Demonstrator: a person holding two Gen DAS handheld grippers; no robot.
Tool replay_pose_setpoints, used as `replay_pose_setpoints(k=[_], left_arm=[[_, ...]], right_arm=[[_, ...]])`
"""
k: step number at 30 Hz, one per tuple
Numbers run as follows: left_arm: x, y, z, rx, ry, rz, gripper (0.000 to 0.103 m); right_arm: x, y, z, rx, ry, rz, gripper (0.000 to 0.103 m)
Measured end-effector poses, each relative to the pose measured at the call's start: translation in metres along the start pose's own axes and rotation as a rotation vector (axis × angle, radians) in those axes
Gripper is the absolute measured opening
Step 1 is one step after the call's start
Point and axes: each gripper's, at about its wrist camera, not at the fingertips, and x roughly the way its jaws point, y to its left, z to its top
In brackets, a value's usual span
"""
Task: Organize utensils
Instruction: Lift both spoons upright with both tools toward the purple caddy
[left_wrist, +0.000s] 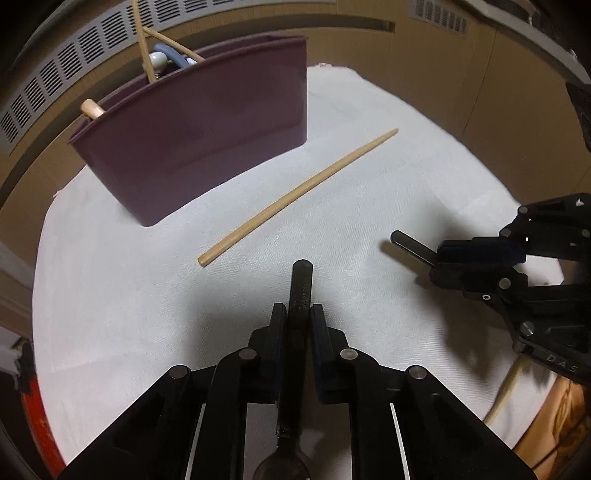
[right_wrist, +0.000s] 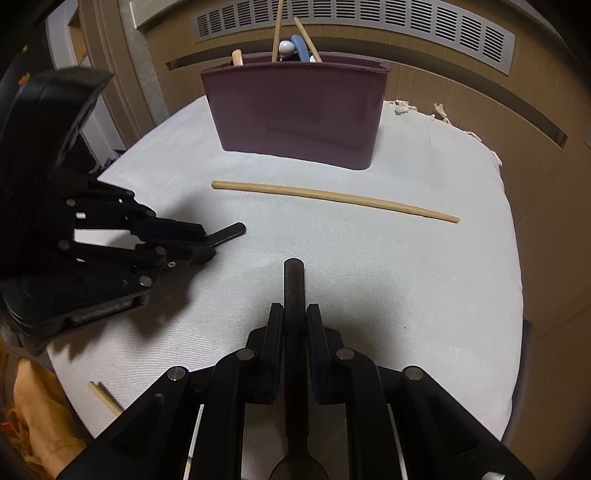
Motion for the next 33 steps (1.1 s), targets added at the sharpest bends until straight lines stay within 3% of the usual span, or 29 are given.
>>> replay_pose_setpoints(k=[10, 14, 15, 23, 29, 33], left_arm=[[-0.099, 0.01, -0.028, -0.165, -0.275, -0.058, 0.012], [-0.13, 0.01, -0.03, -0.179, -0.364, -0.039, 0.01], [-0.135, 0.01, -0.031, -0.176, -0.376, -0.035, 0.004], [-0.182, 0.006, -0.021, -0.166, -0.499, -0.014, 0.004], [-0.194, 0.006, -0.015, -0.152, -0.523, 0.01, 0.004], [-0.17, 0.019, -0.022, -0.159, -0.421, 0.03, 0.006]], right_arm=[[-0.056, 0.005, -0.005, 0.028, -0.132, 0.033, 0.012], [-0.075, 0.011, -0.004, 0.028, -0.177, 0.034, 0.012], [-0.08, 0.012, -0.004, 0.027, -0.189, 0.034, 0.012], [-0.134, 0.021, 0.014, 0.005, -0.34, 0.006, 0.012], [-0.163, 0.025, 0.025, -0.015, -0.41, -0.021, 0.012], [-0.151, 0.024, 0.02, -0.018, -0.366, -0.022, 0.012]])
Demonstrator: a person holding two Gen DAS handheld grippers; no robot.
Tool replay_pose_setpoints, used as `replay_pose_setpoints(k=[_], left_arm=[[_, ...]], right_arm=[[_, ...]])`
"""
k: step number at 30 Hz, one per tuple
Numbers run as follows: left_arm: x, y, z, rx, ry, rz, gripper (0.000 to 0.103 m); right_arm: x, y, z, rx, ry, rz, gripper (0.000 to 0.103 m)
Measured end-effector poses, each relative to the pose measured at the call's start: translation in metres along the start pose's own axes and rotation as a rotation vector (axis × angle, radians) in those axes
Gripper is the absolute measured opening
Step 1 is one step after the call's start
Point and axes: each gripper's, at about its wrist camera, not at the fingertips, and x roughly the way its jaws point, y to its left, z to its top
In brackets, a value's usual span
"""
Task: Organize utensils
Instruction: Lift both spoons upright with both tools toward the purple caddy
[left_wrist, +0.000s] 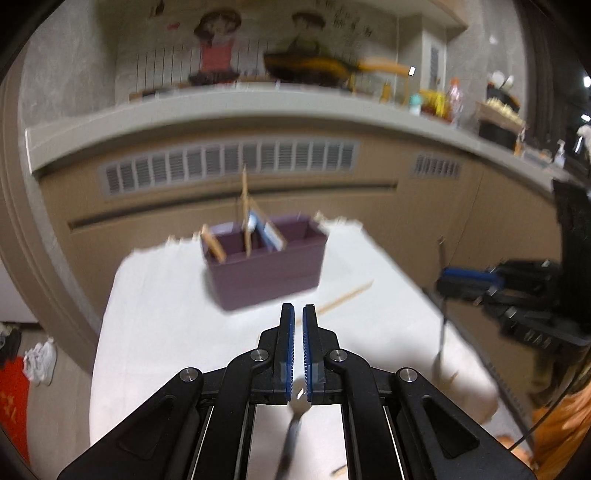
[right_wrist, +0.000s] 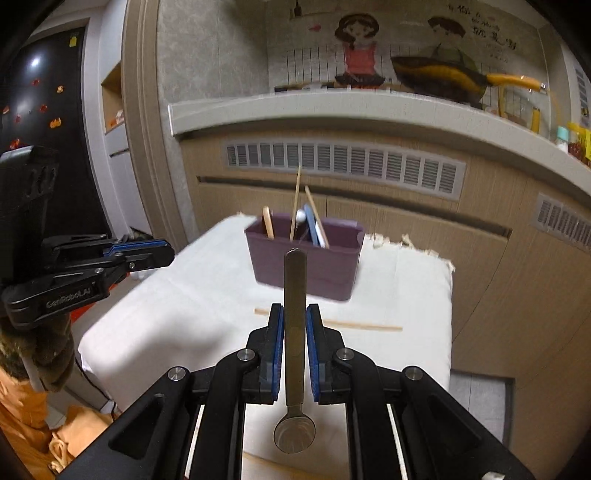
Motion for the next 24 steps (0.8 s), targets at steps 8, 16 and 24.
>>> replay_pose_setpoints(k=[8, 16, 24], left_arm=[[0.085, 0.004, -0.062, 0.029, 0.35, -0.055, 0.058], [0.132, -0.012, -0.069, 0.045, 0.411, -0.043, 0.06], [0.145, -0.018, -0.072, 0.047, 0.377, -0.011, 0.034]], right_arm=[[0.032, -0.004, -0.025, 0.013, 0.111, 0.02, 0.012], [0.047, -0.003, -0.039, 0.008, 0.156, 0.037, 0.012], [0.086, -0.008, -0.051, 0.011, 0.246, 0.037, 0.012]])
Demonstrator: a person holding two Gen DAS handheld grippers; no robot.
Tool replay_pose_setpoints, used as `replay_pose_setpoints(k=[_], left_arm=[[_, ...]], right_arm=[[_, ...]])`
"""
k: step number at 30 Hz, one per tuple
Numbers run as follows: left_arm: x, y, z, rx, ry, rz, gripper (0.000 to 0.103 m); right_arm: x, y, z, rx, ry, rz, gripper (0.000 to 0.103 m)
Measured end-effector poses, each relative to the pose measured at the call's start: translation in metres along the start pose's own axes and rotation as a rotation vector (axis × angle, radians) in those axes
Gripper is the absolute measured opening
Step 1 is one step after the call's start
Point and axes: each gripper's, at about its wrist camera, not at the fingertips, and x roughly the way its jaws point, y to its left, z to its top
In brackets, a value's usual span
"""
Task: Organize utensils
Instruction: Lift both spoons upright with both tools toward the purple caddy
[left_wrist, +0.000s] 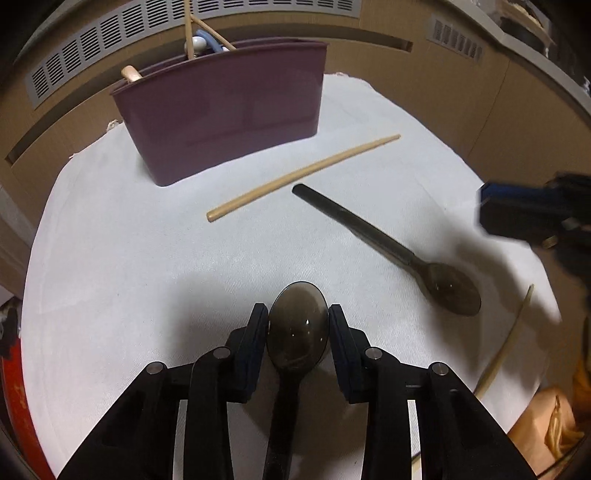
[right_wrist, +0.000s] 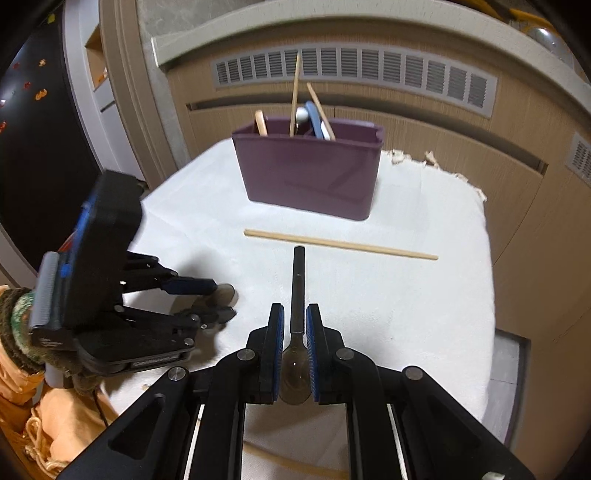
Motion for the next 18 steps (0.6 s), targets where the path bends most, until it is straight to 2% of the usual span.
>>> replay_pose_setpoints(k=[3, 5, 11, 15, 18], left_arm=[[-0.011, 0.008, -0.002, -0.036, -0.048, -0.005, 0.034], [-0.024, 0.017, -0.007, -0.079, -0.082, -0.043, 0.034], [-0.059, 0.044, -0.017, -0.2, -0.142, -0.12, 0.034], [-0.082, 0.062, -0.017, -0.258, -0.182, -0.157, 0.034], [-0.096, 0.065, -0.017, -0.276, -0.212, -0.174, 0.034]], right_arm=[[0.018, 0.002, 0.002, -0.011, 0.037, 0.012, 0.016], [0.032, 0.004, 0.004, -0.021, 0.067, 0.014, 0.024], [0.076, 0.012, 0.018, -0.054, 0.13, -0.019, 0.026], [0.103, 0.009, 0.028, -0.023, 0.176, -0.023, 0.026], [0.104, 0.011, 0.028, -0.044, 0.171, -0.032, 0.026]])
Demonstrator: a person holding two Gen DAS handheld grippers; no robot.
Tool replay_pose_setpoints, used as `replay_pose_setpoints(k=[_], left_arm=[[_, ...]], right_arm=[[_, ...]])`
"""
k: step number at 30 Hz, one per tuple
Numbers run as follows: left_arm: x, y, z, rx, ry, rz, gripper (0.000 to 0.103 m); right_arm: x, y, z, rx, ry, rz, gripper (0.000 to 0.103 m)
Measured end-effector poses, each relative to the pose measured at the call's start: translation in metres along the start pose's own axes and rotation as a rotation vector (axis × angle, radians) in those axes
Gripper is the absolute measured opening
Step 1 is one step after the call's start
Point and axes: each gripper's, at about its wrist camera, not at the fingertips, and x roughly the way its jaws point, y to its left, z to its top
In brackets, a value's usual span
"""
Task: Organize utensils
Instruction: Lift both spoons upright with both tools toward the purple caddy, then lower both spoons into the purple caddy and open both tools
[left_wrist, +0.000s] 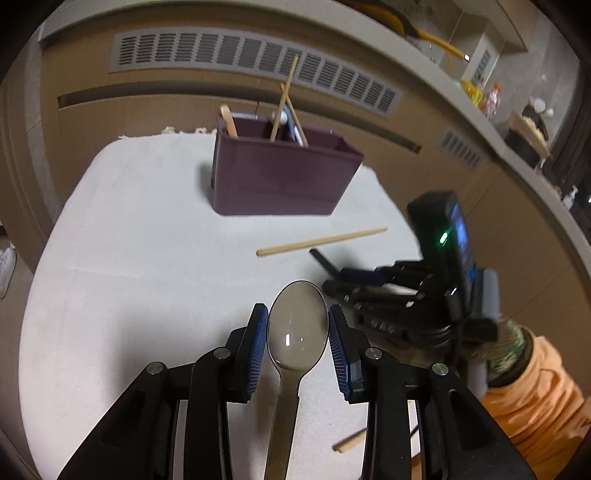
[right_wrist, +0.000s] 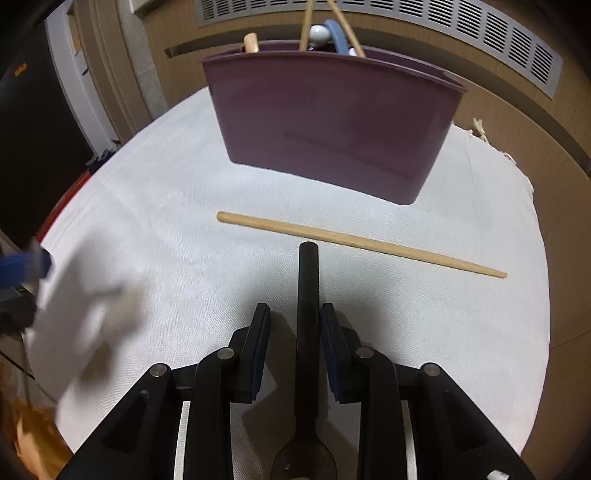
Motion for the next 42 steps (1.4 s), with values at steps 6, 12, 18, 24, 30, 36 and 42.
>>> replay_pose_setpoints(k=[6, 12, 18, 24, 30, 36, 42], left_arm=[[-0.014, -0.01, 0.002, 0.007, -0.035, -0.021, 0.034], [-0.035, -0.025, 0.005, 0.043, -0.1, -0.013, 0.034], [-0.061, -0.047, 0.028, 0.12, -0.215, 0.033, 0.034], [-0.097, -0.07, 0.103, 0.194, -0.431, 0.044, 0.034], [-0.092, -0.069, 0.17, 0.164, -0.658, -0.042, 0.034], [-0.031, -0.039, 0.212, 0.123, -0.708, -0.086, 0.034], [0.029, -0.009, 0.233, 0.068, -0.69, -0.07, 0.034]], right_arm=[[-0.025, 0.002, -0.017, -0.012, -0.029, 0.024, 0.012], [-0.092, -0.002, -0.036, 0.009, -0.173, 0.059, 0.012], [-0.155, -0.01, -0.021, 0.041, -0.356, 0.076, 0.012], [-0.232, -0.018, 0.045, 0.018, -0.604, 0.028, 0.012], [-0.254, -0.036, 0.116, 0.031, -0.789, 0.024, 0.012], [-0.206, -0.068, 0.162, 0.077, -0.809, 0.024, 0.012], [-0.135, -0.099, 0.184, 0.086, -0.735, 0.033, 0.012]])
